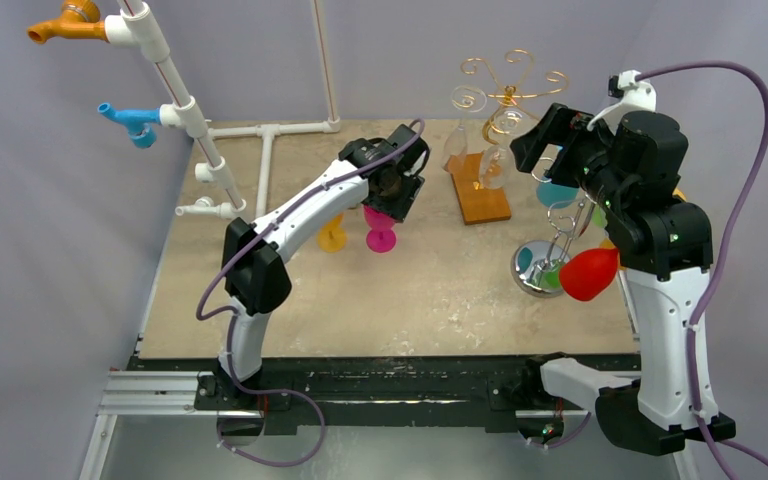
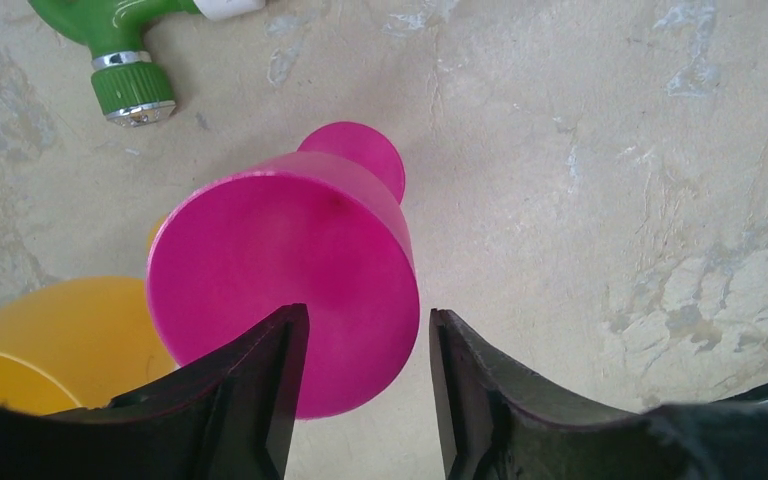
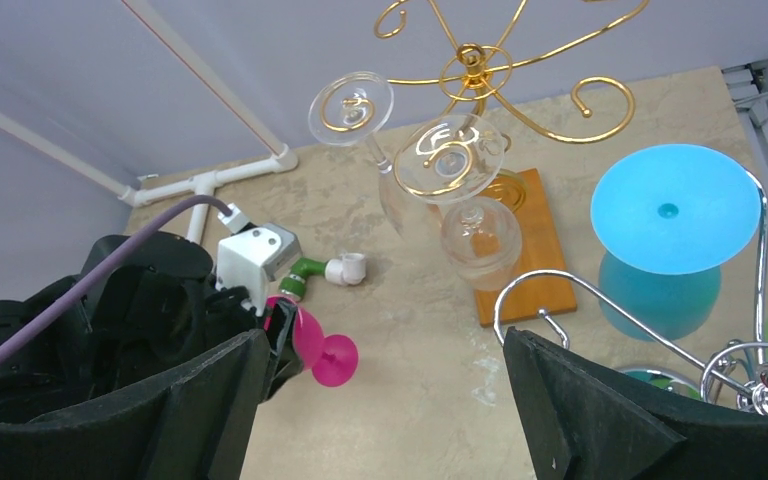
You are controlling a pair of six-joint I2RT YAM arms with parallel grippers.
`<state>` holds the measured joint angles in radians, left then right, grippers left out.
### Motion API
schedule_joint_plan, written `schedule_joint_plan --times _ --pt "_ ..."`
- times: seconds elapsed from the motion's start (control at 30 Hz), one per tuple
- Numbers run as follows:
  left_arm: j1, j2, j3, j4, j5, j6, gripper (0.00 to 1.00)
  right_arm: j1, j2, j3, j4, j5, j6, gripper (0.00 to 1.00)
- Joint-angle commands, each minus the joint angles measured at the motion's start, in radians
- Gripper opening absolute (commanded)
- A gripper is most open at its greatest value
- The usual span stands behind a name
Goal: Take the wine glass off the wine glass rack
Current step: Place the wine glass at the center of the board.
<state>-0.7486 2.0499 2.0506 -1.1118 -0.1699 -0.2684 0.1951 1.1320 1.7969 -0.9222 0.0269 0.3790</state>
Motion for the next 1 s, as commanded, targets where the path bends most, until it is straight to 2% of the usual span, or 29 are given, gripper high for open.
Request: schedule_joint_plan --times 0.0,0.23,0.5,0.53,0.57,0.8,0.97 --pt "-0.001 -0.035 0.036 0.058 0.026 0.015 0.54 -0.002 0.0 0.035 -0.002 0.06 -0.019 0.99" --pt "0.0 -0.094 0.003 0.113 0.066 0.023 0.71 -0.002 0.01 0.043 -0.024 0.115 -0.023 0.99" --pt "-0.002 -0.252 -0.118 0.227 0.078 0.043 0.89 -0.002 -0.008 0.036 -0.043 0.212 -0.037 0.99" --pt "-0.002 -0.273 -0.131 0.241 0.086 0.042 0.96 -0.002 -0.008 0.033 -0.048 0.235 -0.037 0.99" --pt "-0.001 -0.294 -0.145 0.257 0.095 0.039 0.99 -0.002 -0.006 0.028 -0.057 0.257 -0.037 0.99" --pt "-0.044 -0.457 -0.278 0.352 0.13 0.021 1.0 -0.002 0.068 0.086 -0.124 0.443 -0.029 0.99" --pt "-0.085 -0.537 -0.369 0.39 0.164 0.006 1.0 -0.011 0.176 0.156 -0.147 0.507 -0.019 0.99"
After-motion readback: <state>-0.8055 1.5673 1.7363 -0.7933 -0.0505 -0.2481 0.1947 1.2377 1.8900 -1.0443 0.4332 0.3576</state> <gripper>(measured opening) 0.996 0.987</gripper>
